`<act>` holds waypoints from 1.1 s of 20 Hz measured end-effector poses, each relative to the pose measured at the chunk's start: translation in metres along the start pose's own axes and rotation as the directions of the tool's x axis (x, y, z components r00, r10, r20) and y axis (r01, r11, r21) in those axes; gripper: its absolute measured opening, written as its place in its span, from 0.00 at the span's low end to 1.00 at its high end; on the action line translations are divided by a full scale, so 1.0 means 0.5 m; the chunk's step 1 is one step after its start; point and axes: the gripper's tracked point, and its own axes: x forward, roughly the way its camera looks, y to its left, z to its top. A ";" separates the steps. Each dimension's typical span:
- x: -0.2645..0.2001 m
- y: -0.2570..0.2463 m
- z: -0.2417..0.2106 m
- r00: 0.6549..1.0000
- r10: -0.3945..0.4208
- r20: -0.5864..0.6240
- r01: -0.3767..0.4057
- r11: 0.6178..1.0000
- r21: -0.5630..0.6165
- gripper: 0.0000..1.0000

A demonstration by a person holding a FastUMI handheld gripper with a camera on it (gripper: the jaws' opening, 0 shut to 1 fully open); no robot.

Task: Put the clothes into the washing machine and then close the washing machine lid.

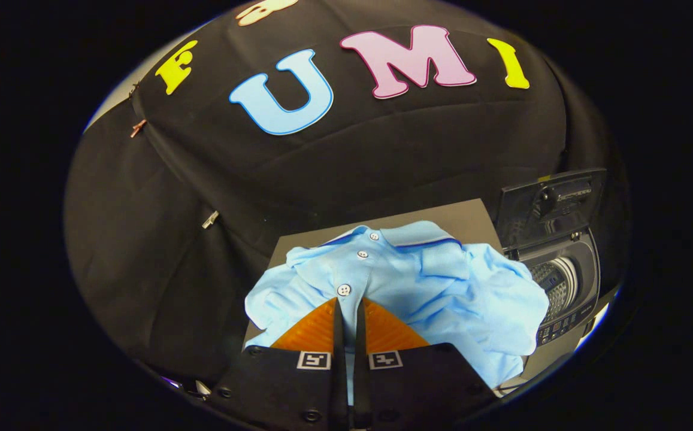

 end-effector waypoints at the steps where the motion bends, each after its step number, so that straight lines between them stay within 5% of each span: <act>1: -0.010 -0.010 0.011 1.000 0.003 0.006 -0.003 1.000 0.005 0.08; 12: -0.160 -0.203 0.137 0.995 0.032 0.093 -0.043 0.991 0.124 0.08; 22: -0.242 -0.303 0.198 0.988 0.015 0.152 -0.027 0.996 0.080 0.08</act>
